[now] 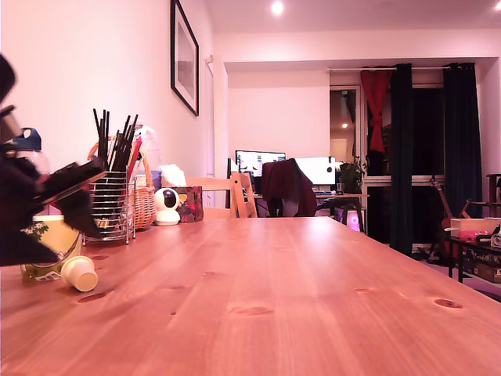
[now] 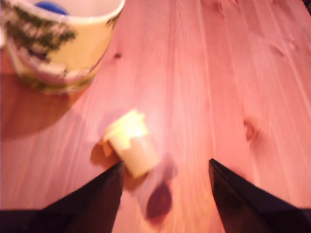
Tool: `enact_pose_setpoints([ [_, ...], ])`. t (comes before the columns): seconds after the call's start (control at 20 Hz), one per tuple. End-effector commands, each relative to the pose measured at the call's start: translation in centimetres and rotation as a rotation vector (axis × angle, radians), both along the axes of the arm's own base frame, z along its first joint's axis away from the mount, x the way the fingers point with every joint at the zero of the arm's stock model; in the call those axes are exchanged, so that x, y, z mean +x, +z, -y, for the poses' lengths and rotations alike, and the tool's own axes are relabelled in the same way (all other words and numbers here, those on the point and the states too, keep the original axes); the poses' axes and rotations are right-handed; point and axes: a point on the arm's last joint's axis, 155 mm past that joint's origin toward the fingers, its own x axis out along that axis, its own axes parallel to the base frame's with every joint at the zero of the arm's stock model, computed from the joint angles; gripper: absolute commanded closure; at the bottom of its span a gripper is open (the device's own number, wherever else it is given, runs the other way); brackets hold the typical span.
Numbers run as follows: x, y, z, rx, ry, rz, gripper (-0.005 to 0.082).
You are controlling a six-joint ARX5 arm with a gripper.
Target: Pick the coffee capsule and then drop it inside the coffee cup in front of you
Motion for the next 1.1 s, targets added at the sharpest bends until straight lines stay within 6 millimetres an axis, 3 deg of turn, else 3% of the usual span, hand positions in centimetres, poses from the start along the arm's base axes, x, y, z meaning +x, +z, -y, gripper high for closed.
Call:
enact_pose_setpoints([
  [0.0,0.4,-0.7,0.1,0.003,0.006,-0.022,0.0271],
  [0.45,2.7,-2.5,0.7,0.018,0.021,-0.086,0.0271],
  [0.85,3.1,-4.9,0.6,0.05,0.03,-0.157,0.0271],
  [1.05,3.8,-4.5,0.9,0.049,0.032,-0.149,0.0271],
])
